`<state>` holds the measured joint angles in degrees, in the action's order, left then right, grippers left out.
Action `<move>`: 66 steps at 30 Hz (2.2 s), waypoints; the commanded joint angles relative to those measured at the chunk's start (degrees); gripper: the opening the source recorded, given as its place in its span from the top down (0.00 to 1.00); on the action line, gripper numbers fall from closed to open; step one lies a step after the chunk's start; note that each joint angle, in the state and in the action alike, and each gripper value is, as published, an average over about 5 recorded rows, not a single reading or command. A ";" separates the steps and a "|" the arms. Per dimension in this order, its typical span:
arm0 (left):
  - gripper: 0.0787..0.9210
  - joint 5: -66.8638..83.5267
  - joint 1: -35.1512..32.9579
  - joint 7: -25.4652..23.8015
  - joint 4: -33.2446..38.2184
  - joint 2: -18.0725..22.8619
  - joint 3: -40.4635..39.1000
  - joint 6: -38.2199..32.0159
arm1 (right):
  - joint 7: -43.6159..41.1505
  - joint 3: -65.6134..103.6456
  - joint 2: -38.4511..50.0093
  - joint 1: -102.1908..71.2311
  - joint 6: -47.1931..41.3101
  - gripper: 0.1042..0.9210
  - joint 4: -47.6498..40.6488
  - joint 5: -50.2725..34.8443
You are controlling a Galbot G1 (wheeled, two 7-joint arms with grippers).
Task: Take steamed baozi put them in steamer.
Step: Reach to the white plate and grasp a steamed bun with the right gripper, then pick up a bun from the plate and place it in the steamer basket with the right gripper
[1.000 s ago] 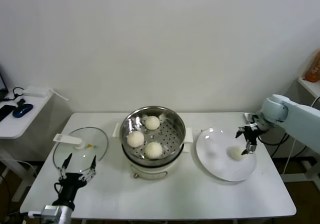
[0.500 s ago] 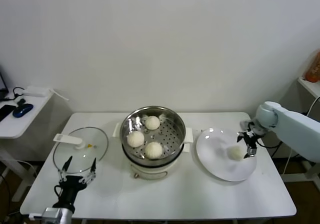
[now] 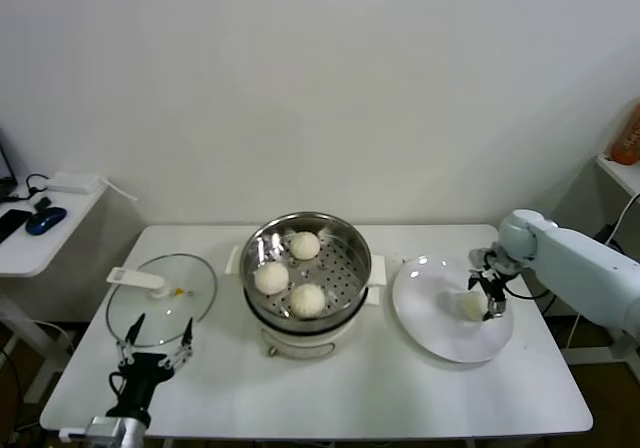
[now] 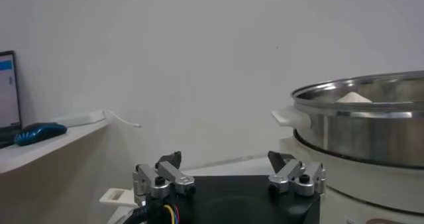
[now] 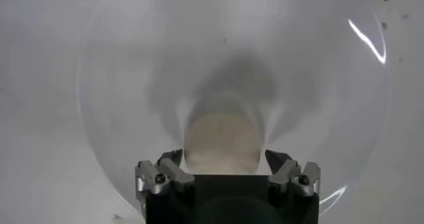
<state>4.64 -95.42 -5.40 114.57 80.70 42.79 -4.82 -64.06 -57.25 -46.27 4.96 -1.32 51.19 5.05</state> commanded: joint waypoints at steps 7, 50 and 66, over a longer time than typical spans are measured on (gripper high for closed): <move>0.12 -0.20 0.16 0.03 -0.19 0.01 -0.16 0.11 | -0.17 1.11 -1.26 -0.98 0.57 0.17 -1.40 1.70; 0.12 -1.81 0.36 0.97 2.08 -0.75 -1.58 -1.04 | 2.75 -33.87 -22.43 45.53 -12.28 0.29 14.24 -53.42; 0.12 -2.19 1.15 0.98 2.65 -0.55 -2.19 -0.41 | 6.94 -32.85 -26.16 36.40 -14.95 0.29 13.78 -50.63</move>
<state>2.56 -94.26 -4.48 116.88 80.15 40.58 -5.27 -59.00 -88.79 -69.05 43.99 -14.87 64.86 -43.77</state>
